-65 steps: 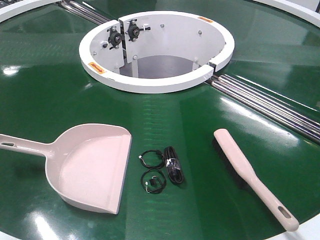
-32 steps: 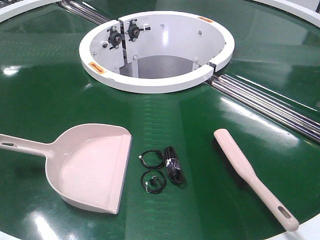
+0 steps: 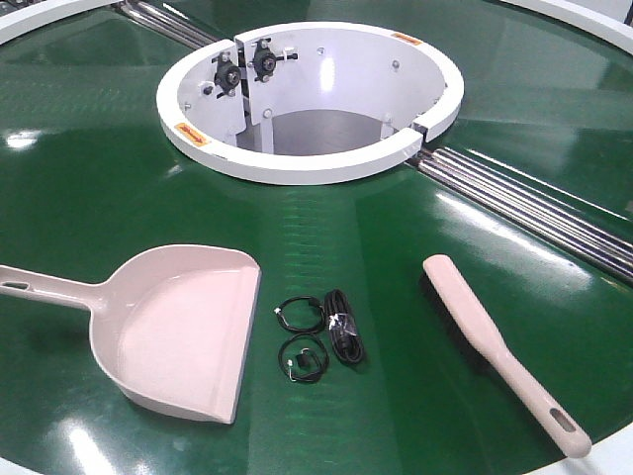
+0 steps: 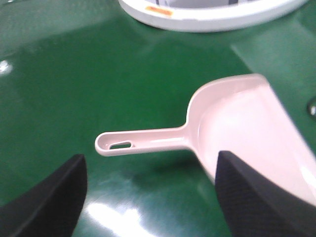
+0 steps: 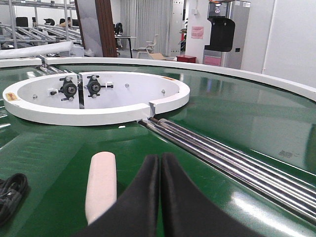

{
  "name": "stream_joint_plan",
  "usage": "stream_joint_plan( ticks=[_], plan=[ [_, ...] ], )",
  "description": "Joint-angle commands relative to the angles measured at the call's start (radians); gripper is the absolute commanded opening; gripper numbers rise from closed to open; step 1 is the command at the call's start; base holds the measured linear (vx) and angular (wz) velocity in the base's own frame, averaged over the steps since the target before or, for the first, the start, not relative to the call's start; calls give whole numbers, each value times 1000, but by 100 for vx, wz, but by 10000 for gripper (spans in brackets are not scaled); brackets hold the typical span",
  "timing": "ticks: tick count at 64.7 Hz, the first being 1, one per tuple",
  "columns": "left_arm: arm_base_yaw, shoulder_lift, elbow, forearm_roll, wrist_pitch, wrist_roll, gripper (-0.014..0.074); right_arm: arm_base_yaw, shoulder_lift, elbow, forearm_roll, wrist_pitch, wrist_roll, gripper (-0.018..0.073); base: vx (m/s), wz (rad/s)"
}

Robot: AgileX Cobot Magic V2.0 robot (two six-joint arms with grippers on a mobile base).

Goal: Clean and inspect green conveyor with broom and dustpan

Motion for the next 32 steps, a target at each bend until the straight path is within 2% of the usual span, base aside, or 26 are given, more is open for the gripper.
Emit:
stream_joint_plan(
  ticks=[1, 11, 19, 32],
  plan=[
    [-5, 98, -166, -18, 125, 155, 520, -2, -11, 3, -7, -73, -5, -8, 0, 0],
    [-5, 290, -368, -21, 366, 451, 512, -2, -11, 3, -7, -73, -5, -8, 0, 0],
    [-5, 420, -460, -21, 423, 649, 512, -2, -11, 3, -7, -73, -5, -8, 0, 0],
    [-18, 603, -506, -9, 347, 781, 512, -2, -11, 3, -7, -73, -5, -8, 0, 0]
  ],
)
